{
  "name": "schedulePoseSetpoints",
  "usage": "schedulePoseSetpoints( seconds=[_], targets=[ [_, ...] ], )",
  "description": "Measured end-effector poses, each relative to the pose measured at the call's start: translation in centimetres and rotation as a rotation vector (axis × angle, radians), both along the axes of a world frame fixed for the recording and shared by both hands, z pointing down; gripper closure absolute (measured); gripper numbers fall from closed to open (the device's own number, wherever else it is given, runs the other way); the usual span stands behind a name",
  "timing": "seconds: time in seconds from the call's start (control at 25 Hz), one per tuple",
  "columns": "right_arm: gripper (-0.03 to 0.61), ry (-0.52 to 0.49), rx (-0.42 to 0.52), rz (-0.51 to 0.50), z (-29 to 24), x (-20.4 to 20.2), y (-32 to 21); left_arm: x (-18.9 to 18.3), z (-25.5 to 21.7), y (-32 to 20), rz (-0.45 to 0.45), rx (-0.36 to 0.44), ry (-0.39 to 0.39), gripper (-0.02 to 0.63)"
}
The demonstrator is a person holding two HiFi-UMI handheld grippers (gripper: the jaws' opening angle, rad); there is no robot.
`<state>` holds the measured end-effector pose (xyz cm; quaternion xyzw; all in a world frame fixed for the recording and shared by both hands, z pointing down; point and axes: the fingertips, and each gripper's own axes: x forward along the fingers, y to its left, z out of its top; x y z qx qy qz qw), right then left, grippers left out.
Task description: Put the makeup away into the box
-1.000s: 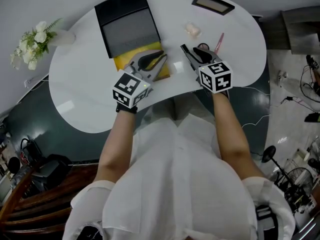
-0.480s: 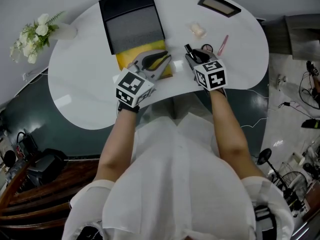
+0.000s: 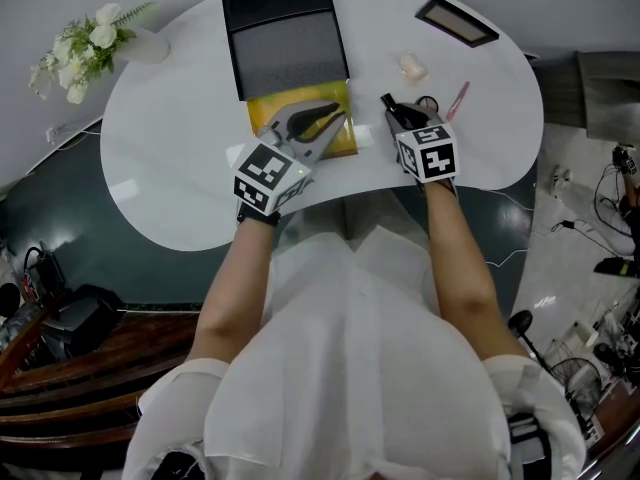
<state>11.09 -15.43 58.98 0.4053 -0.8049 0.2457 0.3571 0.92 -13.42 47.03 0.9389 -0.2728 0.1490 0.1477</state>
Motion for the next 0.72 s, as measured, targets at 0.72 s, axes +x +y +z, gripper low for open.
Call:
schedulePoseSetpoints(
  seconds=[0.72],
  targets=[
    [0.489,-0.023,0.105,-0.101,-5.9,-4.9,-1.2,-7.2,-0.3,0.7,-0.158,0.02,0.004,0.56]
  ],
)
